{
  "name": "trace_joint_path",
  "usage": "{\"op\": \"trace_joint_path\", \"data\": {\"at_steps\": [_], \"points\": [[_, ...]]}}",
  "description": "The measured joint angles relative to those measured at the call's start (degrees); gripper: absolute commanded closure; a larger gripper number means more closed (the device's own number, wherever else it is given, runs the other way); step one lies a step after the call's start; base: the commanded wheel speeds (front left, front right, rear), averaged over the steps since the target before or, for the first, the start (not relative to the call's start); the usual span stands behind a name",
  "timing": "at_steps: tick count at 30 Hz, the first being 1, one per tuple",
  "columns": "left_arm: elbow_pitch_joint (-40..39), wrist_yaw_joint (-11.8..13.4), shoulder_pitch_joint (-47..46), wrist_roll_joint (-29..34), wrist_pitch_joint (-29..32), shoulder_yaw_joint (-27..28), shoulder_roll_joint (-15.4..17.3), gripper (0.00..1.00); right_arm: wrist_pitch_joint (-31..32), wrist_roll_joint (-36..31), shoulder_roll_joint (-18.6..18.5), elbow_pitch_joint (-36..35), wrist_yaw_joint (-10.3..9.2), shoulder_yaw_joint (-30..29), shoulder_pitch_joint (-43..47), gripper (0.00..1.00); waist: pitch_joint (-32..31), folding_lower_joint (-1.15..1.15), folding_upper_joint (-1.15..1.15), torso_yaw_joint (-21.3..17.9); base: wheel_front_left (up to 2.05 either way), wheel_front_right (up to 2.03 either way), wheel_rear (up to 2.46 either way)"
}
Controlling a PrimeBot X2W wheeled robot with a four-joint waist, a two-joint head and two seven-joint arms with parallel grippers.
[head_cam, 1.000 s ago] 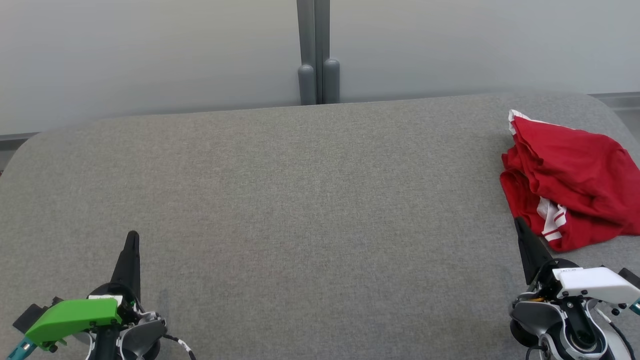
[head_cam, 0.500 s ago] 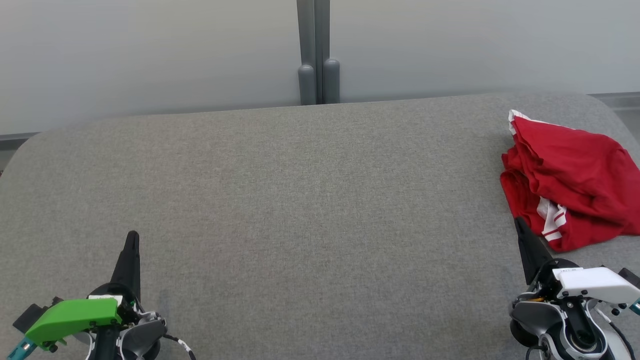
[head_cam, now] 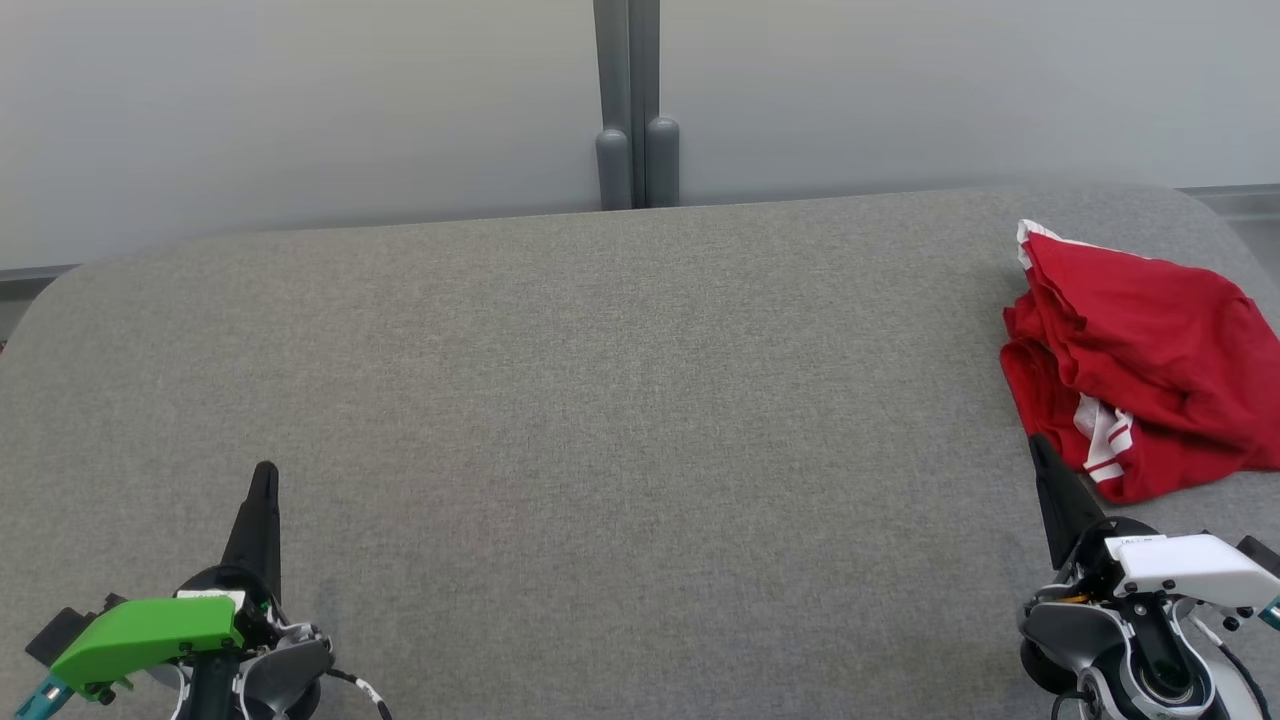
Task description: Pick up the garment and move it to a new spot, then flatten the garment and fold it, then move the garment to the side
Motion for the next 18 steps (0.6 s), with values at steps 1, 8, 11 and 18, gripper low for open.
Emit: {"op": "trace_joint_path", "data": {"at_steps": [1,8,11,18], "points": [[0.0,0.0,0.0,0.0,0.0,0.0,0.0,1.0,0.0,0.0,0.0,0.0,0.0,0.0,0.0,1.0,0.0,0.0,0.0,0.0,0.0,0.0,0.0],[0.0,0.0,0.0,0.0,0.0,0.0,0.0,1.0,0.0,0.0,0.0,0.0,0.0,0.0,0.0,1.0,0.0,0.0,0.0,0.0,0.0,0.0,0.0],[0.0,0.0,0.0,0.0,0.0,0.0,0.0,1.0,0.0,0.0,0.0,0.0,0.0,0.0,0.0,1.0,0.0,0.0,0.0,0.0,0.0,0.0,0.0],[0.0,0.0,0.0,0.0,0.0,0.0,0.0,1.0,0.0,0.0,0.0,0.0,0.0,0.0,0.0,1.0,0.0,0.0,0.0,0.0,0.0,0.0,0.0]]}}
